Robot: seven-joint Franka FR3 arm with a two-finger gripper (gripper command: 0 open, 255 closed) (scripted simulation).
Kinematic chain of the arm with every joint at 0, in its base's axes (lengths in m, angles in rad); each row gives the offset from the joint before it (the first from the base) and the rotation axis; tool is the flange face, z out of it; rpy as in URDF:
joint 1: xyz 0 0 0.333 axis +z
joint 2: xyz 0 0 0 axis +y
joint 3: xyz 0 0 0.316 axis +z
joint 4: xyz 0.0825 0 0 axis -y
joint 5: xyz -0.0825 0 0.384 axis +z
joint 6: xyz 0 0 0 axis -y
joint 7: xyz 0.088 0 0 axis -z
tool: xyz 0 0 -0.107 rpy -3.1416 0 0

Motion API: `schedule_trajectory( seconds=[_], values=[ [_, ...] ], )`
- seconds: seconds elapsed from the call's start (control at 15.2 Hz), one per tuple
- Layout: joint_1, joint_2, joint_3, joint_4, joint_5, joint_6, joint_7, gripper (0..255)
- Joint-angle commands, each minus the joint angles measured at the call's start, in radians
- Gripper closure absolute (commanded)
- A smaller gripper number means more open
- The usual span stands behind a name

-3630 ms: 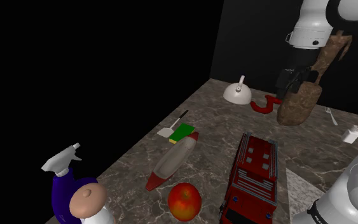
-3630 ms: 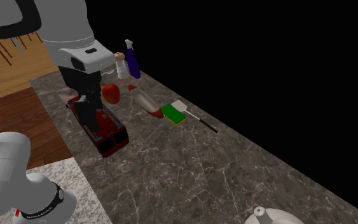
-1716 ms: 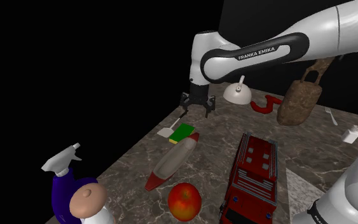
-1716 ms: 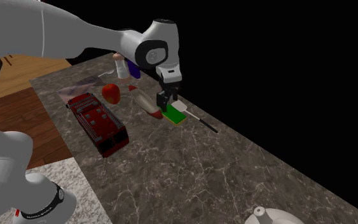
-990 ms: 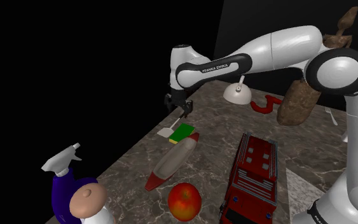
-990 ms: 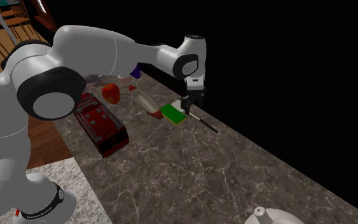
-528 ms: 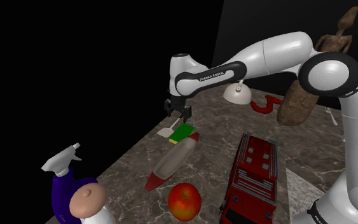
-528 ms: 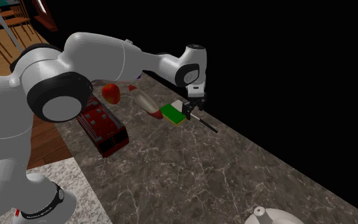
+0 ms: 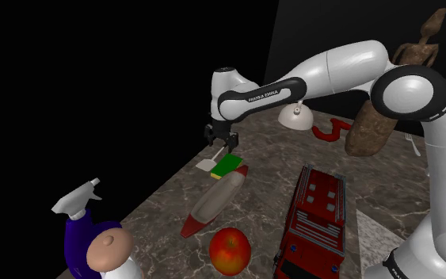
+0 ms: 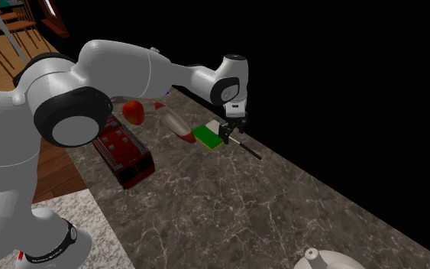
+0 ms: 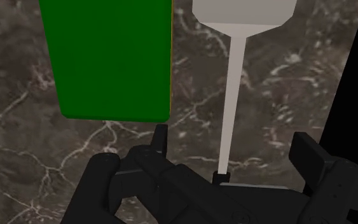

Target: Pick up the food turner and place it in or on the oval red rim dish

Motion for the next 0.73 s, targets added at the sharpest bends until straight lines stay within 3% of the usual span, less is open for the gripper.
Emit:
schedule_trajectory(
  seconds=[0.0, 0.66],
  values=[
    [0.000, 0.000, 0.000, 0.000, 0.000, 0.000, 0.000, 255],
    [0.000, -0.005, 0.001, 0.005, 0.002, -0.010, -0.002, 255]
  ],
)
